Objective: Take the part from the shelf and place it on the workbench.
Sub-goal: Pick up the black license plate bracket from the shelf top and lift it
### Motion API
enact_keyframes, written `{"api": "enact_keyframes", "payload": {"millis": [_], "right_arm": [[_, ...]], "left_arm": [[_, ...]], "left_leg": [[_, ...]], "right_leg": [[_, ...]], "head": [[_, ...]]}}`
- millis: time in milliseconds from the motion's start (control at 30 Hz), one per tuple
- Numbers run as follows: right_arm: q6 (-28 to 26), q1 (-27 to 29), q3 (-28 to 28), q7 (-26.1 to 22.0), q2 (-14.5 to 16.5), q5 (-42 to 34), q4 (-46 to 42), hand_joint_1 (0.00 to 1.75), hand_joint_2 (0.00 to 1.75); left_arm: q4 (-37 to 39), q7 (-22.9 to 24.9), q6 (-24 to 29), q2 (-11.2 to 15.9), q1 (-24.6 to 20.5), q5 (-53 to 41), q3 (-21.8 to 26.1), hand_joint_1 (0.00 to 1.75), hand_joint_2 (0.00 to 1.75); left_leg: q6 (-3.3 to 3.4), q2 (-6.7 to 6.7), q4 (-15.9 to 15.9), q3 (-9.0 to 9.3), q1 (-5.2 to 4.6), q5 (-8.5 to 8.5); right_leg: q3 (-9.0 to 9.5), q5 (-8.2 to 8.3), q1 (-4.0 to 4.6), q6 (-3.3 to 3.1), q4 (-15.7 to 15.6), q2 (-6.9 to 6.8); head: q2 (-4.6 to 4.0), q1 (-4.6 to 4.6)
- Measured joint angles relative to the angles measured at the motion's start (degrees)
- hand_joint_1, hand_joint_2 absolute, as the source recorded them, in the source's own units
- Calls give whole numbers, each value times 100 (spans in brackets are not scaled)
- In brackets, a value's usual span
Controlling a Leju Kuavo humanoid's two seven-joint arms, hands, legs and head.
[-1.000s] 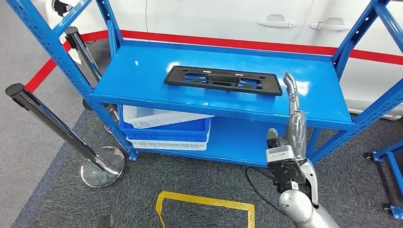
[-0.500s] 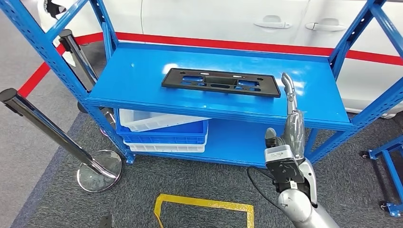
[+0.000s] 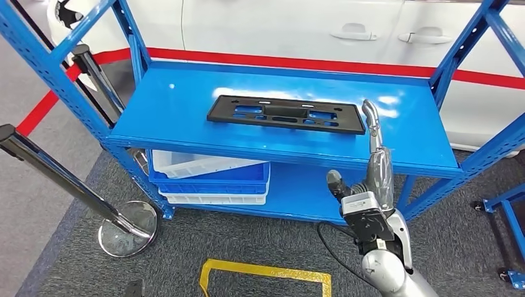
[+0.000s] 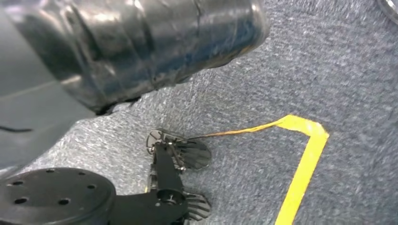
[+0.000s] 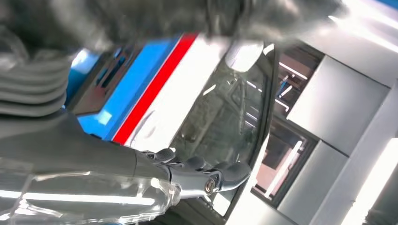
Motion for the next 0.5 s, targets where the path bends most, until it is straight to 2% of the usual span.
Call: {"api": "enact_keyframes", "payload": {"millis": [67, 100, 167, 200, 233, 267, 300, 333, 367, 400, 433, 500], "right_arm": [[9, 0, 2, -13, 1, 6, -2, 0, 175], [10, -3, 2, -19, 3, 7, -3, 0, 175], [11, -3, 5, -25, 9, 7, -3, 0, 175], [11, -1, 7, -25, 10, 7, -3, 0, 175], [12, 2, 9, -25, 12, 7, -2, 0, 175], [14, 4, 11, -25, 13, 7, -1, 0, 131], [21, 6, 13, -26, 13, 7, -1, 0, 87], [34, 6, 14, -28, 14, 7, -1, 0, 44], [55, 4, 15, -32, 14, 7, -1, 0, 0], [80, 2, 16, -38, 14, 5, 0, 0, 0], [107, -1, 19, -46, 14, 2, 1, 0, 0], [172, -8, 27, -64, 14, -9, 1, 0, 0]], "left_arm": [[0, 3, -9, 2, -2, 0, -1, 0, 0], [0, 2, -12, 1, -5, 0, -1, 0, 0], [0, 2, -15, -3, -6, 0, -1, 0, 0], [0, 2, -16, -4, -4, 0, -1, 0, 0], [0, 3, -16, -4, 4, 1, -1, 0, 0], [0, 3, -16, -3, 13, 1, -1, 0, 0], [0, 4, -16, -2, 21, 1, -1, 0, 0], [0, 5, -16, 0, 28, 1, -1, 0, 0], [1, 6, -18, 4, 26, -1, -1, 0, 0], [1, 7, -21, 8, 19, -3, -1, 0, 0], [2, 9, -26, 12, 12, -5, -1, 0, 0], [2, 31, -29, 14, 2, -19, -3, 0, 0]], "left_leg": [[-64, 4, 131, -26, 12, -97], [-94, 2, 363, -138, 19, -209], [-134, 1, 1126, -581, 32, -484], [-144, 2, 1471, -815, 37, -557], [-144, 2, 1649, -972, 38, -525], [-132, 2, 1597, -1017, 37, -367], [-107, 0, 1337, -956, 33, -119], [-69, -3, 953, -832, 24, 153], [-27, -7, 596, -691, 5, 344], [15, -10, 317, -574, -15, 433], [48, -12, 168, -506, -35, 444], [93, -14, 87, -451, -41, 387]], "right_leg": [[58, -24, -19, -69, -38, 7], [94, -37, -31, -101, -57, 5], [141, -80, -28, -141, -67, 0], [162, -105, -22, -149, -65, 4], [193, -134, -17, -150, -64, 13], [239, -169, -14, -146, -63, 27], [297, -208, -11, -139, -64, 40], [357, -250, -11, -128, -67, 50], [400, -292, -1, -105, -69, 56], [424, -324, 3, -80, -71, 60], [433, -344, 5, -52, -77, 61], [449, -361, 10, 4, -100, 61]], "head": [[0, -11], [0, -22], [0, -46], [0, -48], [0, -48], [0, -49], [0, -49], [0, -49], [0, -46], [0, -44], [0, -40], [0, -36]]}}
